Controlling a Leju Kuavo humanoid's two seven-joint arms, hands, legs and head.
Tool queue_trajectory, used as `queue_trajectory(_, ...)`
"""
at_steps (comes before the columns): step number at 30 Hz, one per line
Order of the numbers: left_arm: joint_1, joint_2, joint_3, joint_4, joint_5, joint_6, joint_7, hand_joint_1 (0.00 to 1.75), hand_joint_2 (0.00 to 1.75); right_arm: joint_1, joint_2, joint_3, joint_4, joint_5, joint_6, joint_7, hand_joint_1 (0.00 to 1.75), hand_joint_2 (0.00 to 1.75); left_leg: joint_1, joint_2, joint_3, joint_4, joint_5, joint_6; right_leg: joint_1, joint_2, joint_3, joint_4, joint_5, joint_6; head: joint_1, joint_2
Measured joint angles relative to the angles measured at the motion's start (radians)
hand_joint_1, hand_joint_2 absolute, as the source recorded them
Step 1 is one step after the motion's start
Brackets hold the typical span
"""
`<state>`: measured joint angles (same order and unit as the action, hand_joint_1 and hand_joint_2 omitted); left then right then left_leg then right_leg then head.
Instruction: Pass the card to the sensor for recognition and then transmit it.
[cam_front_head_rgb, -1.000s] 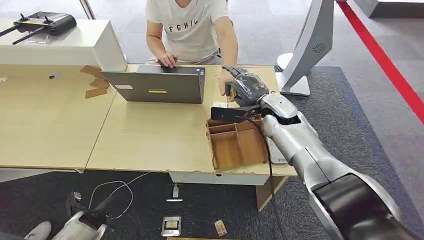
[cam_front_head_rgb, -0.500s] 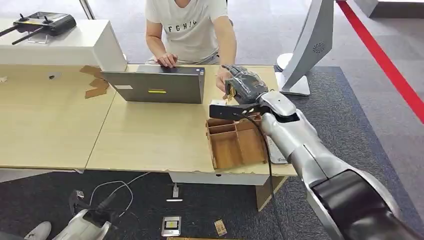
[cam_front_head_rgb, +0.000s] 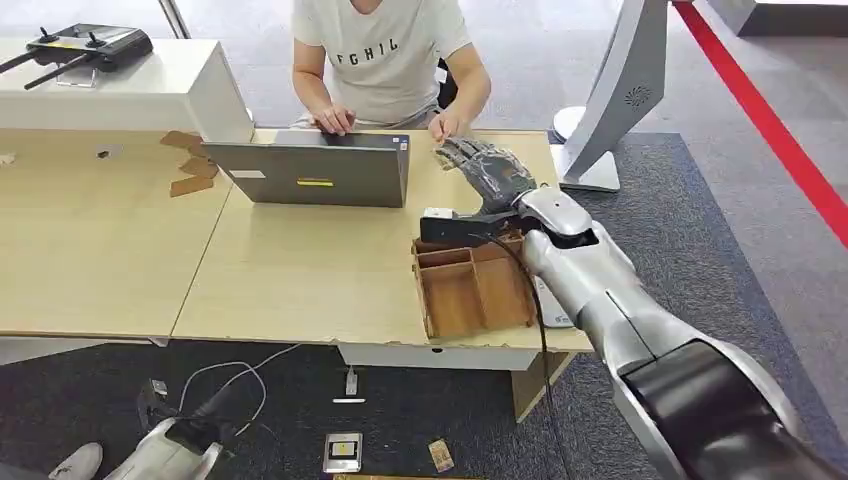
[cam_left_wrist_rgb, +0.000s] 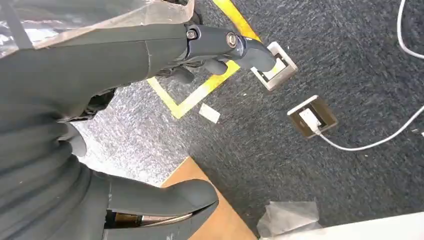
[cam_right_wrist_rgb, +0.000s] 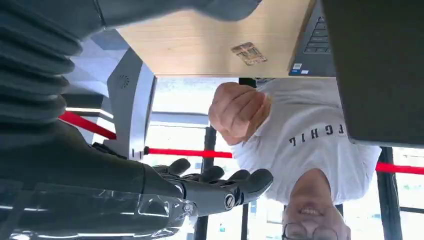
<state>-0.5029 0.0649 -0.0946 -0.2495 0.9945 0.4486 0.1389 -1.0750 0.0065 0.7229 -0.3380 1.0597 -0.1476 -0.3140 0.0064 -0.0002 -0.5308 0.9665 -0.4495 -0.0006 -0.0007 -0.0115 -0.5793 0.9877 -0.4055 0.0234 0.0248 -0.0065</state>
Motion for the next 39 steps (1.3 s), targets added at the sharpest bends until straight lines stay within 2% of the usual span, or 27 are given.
queue_trajectory(8, 0.0, 0.013, 0.0, 0.001, 0.006, -0.014, 0.013, 0.0, 1.75, -0.011, -0.02, 0.0, 0.0, 0.026, 0.032, 0.002, 0.0, 0.0, 0.0, 0.0, 0.0, 0.0, 0.0, 0.0, 0.0, 0.0, 0.0, 0.0, 0.0, 0.0, 0.0, 0.0)
queue_trajectory(16, 0.004, 0.029, 0.0, 0.006, 0.025, -0.028, -0.006, 0.0, 1.75, -0.042, -0.059, -0.005, -0.006, 0.016, 0.106, 0.01, 0.0, 0.0, 0.0, 0.0, 0.0, 0.0, 0.0, 0.0, 0.0, 0.0, 0.0, 0.0, 0.0, 0.0, 0.0, 0.0)
queue_trajectory(25, 0.03, 0.059, 0.005, 0.008, 0.05, -0.056, -0.026, 0.0, 1.75, -0.04, -0.116, -0.036, -0.073, -0.045, 0.141, -0.059, 0.0, 0.0, 0.0, 0.0, -0.001, 0.0, 0.0, 0.0, 0.0, 0.0, -0.001, 0.0, 0.0, 0.0, -0.001, 0.0)
queue_trajectory(29, 0.048, 0.076, 0.008, 0.008, 0.053, -0.073, -0.039, 0.0, 1.75, 0.004, -0.143, -0.067, -0.156, -0.119, 0.166, -0.106, 0.0, 0.0, 0.0, 0.0, -0.001, 0.0, 0.0, 0.0, 0.0, 0.0, -0.001, 0.0, 0.0, 0.0, -0.001, 0.0)
queue_trajectory(31, 0.054, 0.084, 0.01, 0.008, 0.053, -0.082, -0.044, 0.0, 1.75, 0.03, -0.161, -0.078, -0.205, -0.153, 0.211, -0.132, 0.0, 0.0, 0.0, 0.0, 0.0, 0.0, 0.0, 0.0, 0.0, 0.0, 0.0, 0.0, 0.0, 0.0, 0.0, 0.0)
queue_trajectory(34, 0.066, 0.097, 0.011, 0.009, 0.056, -0.091, -0.044, 0.0, 1.75, 0.068, -0.189, -0.087, -0.293, -0.195, 0.287, -0.134, 0.0, 0.0, 0.0, 0.0, 0.0, 0.0, 0.0, 0.0, 0.0, 0.0, 0.0, 0.0, 0.0, 0.0, 0.0, 0.0)
queue_trajectory(36, 0.073, 0.104, 0.012, 0.009, 0.065, -0.102, -0.043, 0.0, 1.75, 0.082, -0.211, -0.094, -0.348, -0.229, 0.35, -0.114, 0.0, 0.0, 0.0, 0.0, -0.001, 0.0, 0.0, 0.0, 0.0, 0.0, 0.0, 0.0, 0.0, 0.0, 0.0, 0.0)
queue_trajectory(39, 0.085, 0.116, 0.015, 0.009, 0.068, -0.106, -0.04, 0.0, 1.75, 0.093, -0.237, -0.101, -0.422, -0.251, 0.389, -0.096, 0.0, 0.0, 0.0, 0.0, -0.001, 0.0, 0.0, 0.0, 0.0, 0.0, 0.0, 0.0, 0.0, 0.0, 0.0, 0.0)
